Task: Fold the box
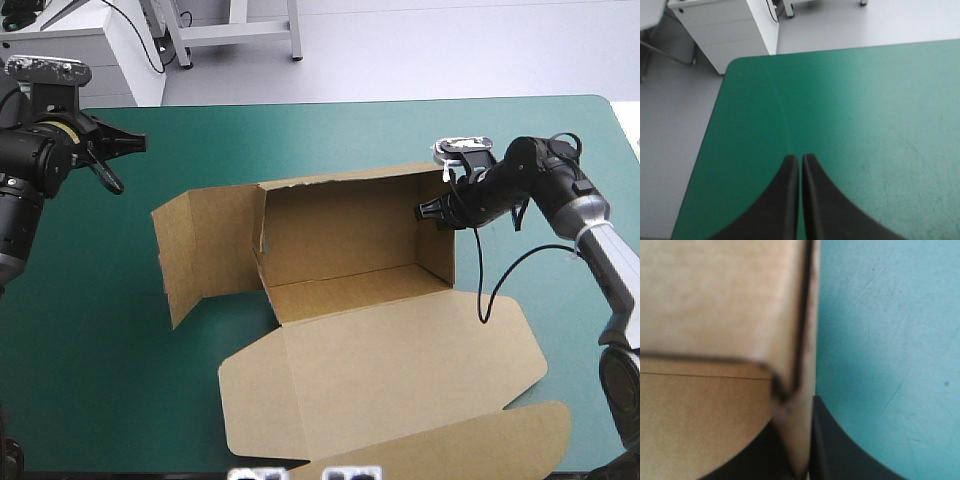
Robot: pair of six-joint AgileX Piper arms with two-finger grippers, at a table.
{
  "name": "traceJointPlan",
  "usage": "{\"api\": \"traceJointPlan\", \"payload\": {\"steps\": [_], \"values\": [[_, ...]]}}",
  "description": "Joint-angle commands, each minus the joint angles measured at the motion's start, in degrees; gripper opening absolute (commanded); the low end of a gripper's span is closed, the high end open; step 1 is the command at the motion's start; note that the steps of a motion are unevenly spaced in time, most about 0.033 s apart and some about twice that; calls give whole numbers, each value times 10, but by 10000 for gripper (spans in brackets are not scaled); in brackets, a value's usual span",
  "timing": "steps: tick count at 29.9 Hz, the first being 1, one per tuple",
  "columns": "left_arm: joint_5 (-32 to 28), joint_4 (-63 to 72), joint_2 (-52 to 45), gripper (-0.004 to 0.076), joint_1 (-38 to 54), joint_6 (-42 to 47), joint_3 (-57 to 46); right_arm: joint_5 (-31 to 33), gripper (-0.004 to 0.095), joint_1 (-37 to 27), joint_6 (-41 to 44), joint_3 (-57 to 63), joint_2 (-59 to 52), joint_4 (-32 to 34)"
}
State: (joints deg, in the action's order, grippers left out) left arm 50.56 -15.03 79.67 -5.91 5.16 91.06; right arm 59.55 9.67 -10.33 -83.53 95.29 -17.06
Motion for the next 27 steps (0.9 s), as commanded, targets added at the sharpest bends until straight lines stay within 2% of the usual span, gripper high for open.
{"api": "traceJointPlan", "payload": {"steps": [1, 9, 12, 16, 18, 25, 27], "values": [[-30, 52, -19, 5, 18, -40, 2, -9, 2, 2, 20, -52, 24, -16], [-25, 84, -19, 5, 17, -65, -5, -17, 31, 2, 22, -157, 127, -20], [-25, 86, -19, 5, 17, -66, -5, -6, 142, 2, 35, -174, 148, -20], [-25, 85, -19, 5, 17, -66, -5, -6, 348, 2, 42, -179, 151, -7], [-25, 85, -19, 5, 17, -66, -5, 3, 406, 2, 42, -190, 150, 4], [-23, 85, -19, 5, 17, -66, -5, 102, 413, 2, 44, -294, 150, 28], [-22, 85, -19, 5, 17, -66, -5, 121, 413, 2, 67, -331, 148, 39]]}}
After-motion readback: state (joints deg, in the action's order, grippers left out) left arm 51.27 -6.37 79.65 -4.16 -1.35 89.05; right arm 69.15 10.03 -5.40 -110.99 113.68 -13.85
